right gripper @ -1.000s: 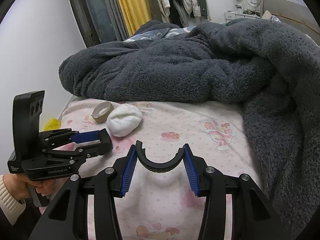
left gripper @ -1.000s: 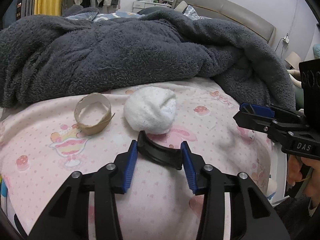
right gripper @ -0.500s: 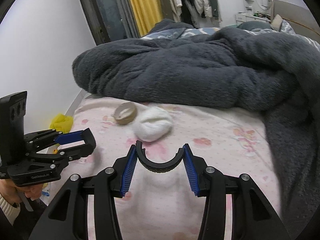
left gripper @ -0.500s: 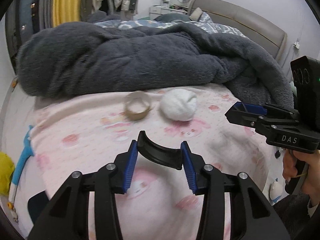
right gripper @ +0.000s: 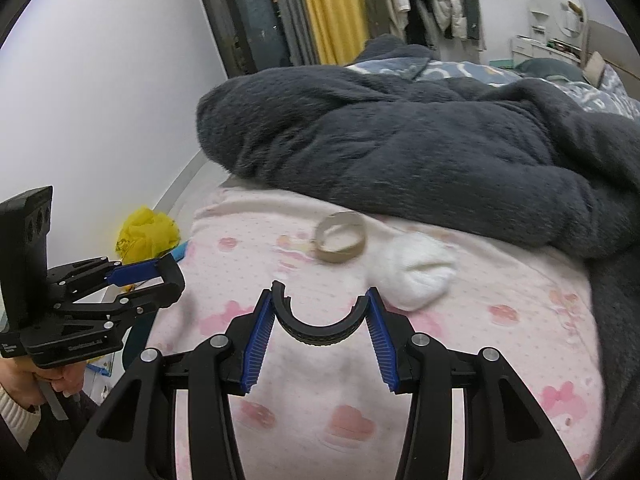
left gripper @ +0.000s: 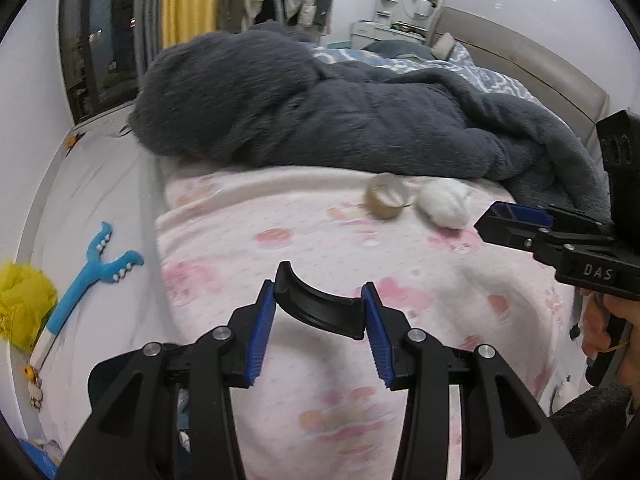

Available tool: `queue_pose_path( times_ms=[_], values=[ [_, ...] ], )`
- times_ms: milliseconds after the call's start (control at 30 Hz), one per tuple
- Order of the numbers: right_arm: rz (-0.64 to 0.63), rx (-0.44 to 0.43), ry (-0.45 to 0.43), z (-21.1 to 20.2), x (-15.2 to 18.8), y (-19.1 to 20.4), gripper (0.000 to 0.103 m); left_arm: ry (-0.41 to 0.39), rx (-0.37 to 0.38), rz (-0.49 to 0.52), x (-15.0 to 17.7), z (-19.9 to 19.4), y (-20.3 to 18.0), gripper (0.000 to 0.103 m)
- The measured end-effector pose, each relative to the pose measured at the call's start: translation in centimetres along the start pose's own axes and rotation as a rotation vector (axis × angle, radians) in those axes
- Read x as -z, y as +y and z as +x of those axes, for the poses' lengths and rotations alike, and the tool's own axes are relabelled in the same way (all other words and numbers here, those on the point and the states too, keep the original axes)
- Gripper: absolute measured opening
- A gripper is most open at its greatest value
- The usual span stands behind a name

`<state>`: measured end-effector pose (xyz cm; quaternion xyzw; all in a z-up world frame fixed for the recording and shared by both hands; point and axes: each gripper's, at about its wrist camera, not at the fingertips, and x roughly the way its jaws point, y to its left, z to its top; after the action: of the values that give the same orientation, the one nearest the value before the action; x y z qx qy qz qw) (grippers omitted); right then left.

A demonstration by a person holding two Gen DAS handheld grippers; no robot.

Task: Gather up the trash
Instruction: 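Carry the black clip in the right tool over the green bin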

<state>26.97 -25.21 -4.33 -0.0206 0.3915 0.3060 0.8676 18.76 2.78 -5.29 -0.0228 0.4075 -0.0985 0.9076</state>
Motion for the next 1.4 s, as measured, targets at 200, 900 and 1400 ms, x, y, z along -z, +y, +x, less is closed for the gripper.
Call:
queue_pose_path(
  times_ms=[200,900,1400],
  values=[
    [-0.042,-0.025,0.024,1.6,-0.7,2.9,0.047,0.007,-0.022,-0.025,1.0,-0.5,2.4,0.046],
    [-0.146,-0.139,0.065,5.7,-2.7,13.1,0.047,0.08,-0.129,-0.17,5.9,-1.5,12.9,0.047],
    [-0.222,-0.209,0.121,9.3,-2.9,20.4,0.047,0.236,-0.176,-0.265,11.5,0.2,19.6,0.047]
  ],
)
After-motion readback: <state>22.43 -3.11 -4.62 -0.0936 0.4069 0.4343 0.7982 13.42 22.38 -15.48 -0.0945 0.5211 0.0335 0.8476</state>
